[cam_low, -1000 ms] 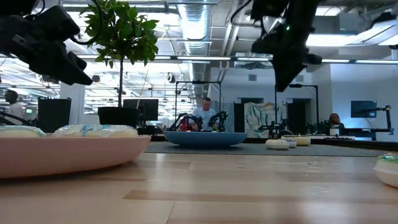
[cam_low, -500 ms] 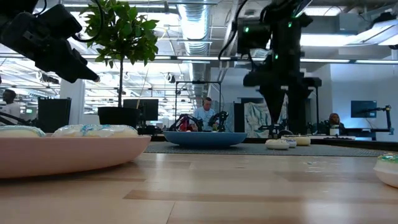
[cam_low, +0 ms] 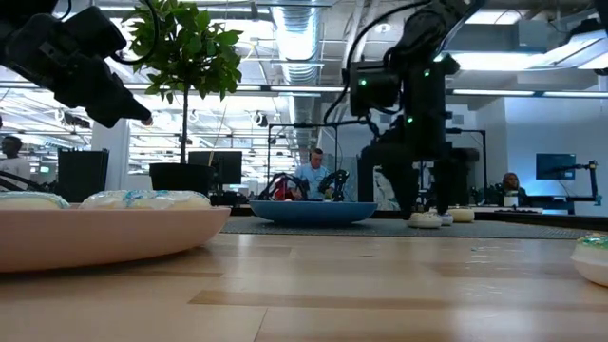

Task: Pick & Place donuts
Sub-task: Put the small white donut on the blue plate

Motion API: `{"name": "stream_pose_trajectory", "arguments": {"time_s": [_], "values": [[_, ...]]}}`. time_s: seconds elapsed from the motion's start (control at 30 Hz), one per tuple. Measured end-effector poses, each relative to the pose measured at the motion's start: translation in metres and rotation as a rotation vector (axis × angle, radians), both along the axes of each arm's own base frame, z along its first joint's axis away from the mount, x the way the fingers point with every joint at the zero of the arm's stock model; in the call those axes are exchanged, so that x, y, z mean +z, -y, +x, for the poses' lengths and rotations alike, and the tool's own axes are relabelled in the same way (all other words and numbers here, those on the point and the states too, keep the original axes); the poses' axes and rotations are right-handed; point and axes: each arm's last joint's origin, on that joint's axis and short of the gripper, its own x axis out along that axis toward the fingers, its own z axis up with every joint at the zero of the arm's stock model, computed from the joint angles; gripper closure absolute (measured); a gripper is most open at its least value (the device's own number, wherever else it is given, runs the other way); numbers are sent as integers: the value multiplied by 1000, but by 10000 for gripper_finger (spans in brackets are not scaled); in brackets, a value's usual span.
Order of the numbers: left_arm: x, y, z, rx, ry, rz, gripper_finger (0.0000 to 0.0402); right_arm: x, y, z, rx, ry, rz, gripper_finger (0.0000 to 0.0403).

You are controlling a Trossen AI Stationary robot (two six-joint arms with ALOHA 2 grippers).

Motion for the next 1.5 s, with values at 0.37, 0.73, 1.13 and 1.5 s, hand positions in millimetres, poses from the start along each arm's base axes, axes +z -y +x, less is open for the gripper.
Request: {"name": "stream_pose_trajectory", "arguments": {"time_s": [0.37,0.73,1.13,1.5], "values": [[0,0,0,4,2,-9,401,-5,12,2,-35,23,51,123],[1,0,0,16,11,-19,401,-5,14,1,-36,26,83,193],[2,0,1,17,28,-26,402,15,12,-4,-40,72,85,231],[2,0,1,16,29,-26,401,70,16,12,62,518,-45,228]]}}
